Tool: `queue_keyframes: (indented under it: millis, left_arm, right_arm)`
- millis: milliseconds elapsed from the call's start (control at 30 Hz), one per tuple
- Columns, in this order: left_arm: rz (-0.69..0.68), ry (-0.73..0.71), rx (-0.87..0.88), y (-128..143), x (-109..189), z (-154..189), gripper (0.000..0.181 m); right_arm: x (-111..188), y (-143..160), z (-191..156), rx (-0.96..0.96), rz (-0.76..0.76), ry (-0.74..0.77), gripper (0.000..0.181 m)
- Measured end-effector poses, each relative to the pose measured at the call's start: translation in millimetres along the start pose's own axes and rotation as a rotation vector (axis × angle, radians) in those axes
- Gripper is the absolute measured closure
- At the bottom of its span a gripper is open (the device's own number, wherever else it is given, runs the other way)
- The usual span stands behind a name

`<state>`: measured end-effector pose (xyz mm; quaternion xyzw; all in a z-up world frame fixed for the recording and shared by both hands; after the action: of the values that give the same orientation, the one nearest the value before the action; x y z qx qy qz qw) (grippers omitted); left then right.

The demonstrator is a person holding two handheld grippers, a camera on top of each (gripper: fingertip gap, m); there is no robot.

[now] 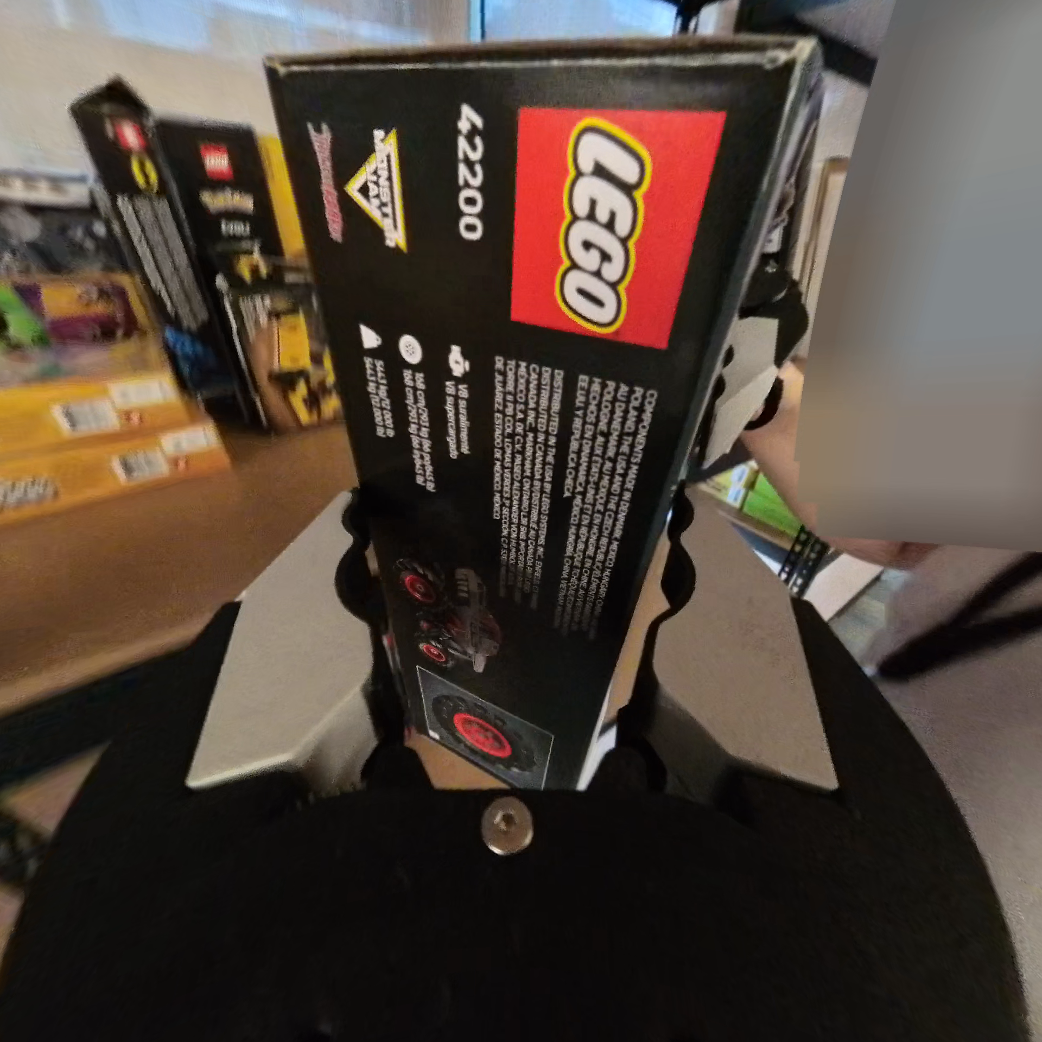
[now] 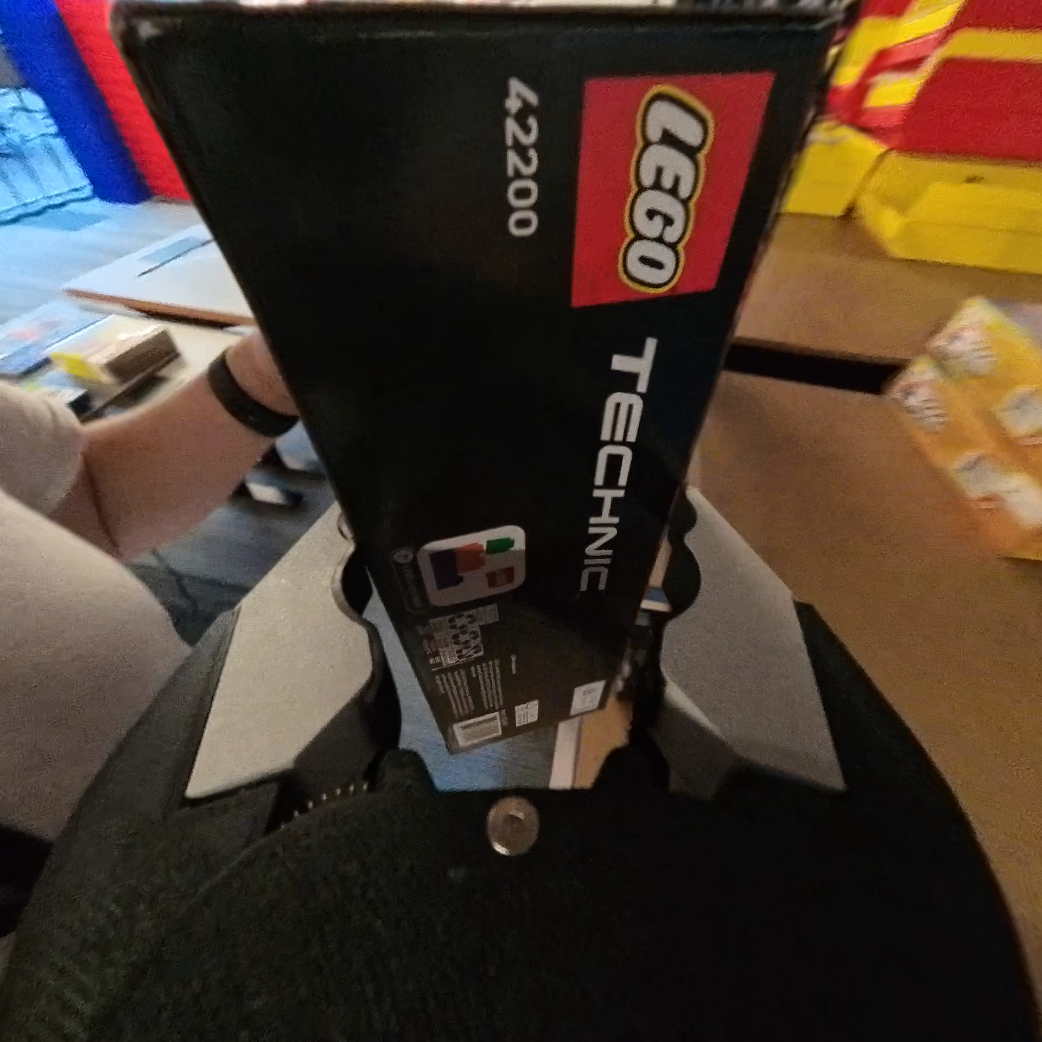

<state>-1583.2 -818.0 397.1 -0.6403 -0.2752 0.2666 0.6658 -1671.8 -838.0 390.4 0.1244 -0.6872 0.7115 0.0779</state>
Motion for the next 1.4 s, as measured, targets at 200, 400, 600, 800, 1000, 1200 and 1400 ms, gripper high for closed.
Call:
queue_keyframes:
  millis: [200, 400, 600, 800, 1000, 1200, 1400]
  left_arm:
    - [-0.124, -0.121, 0.145, 140.1, 61.0, 44.6, 0.077]
    - [-0.253, -0.054, 0.177, 290.5, 25.7, 61.1, 0.077]
    - [-0.14, -0.034, 0.198, 371.7, -73.5, 64.6, 0.076]
    - [-0.17, -0.083, 0.114, 443.2, -175.4, 52.3, 0.075]
    - [-0.185, -0.261, 0.054, 479.8, -234.7, 47.0, 0.075]
    - [-0.111, -0.482, 0.065, 479.4, -259.1, 39.4, 0.074]
    - [-0.172, -0.427, 0.126, 477.7, -283.1, 57.1, 0.077]
  right_arm:
    - [-60.1, 148.0, -67.7, -0.228, 0.045, -0.167, 0.075]
    - [-62.7, 310.9, -73.8, -0.335, 0.024, -0.126, 0.076]
    - [-7.8, 404.1, -12.7, -0.287, -0.038, -0.077, 0.076]
    - [39.6, 485.5, 69.2, -0.05, -0.291, -0.074, 0.076]
    - [56.9, 539.9, 120.7, -0.11, -0.375, 0.015, 0.074]
    - [108.4, 550.6, 128.3, -0.485, -0.096, 0.588, 0.067]
    - [81.1, 502.9, 57.4, -0.767, 0.128, 0.751, 0.062]
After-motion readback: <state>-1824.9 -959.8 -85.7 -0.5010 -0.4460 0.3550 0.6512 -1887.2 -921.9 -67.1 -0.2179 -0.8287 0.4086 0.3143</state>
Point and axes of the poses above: each gripper's, where its closed fingertips meet, x back along the fingers, y out of its underside, z = x × y across the jaws, the point moved 2 cm from there along x, back along the fingers, and after that the axes turned 4 degrees about -y, right-handed, at the moved point
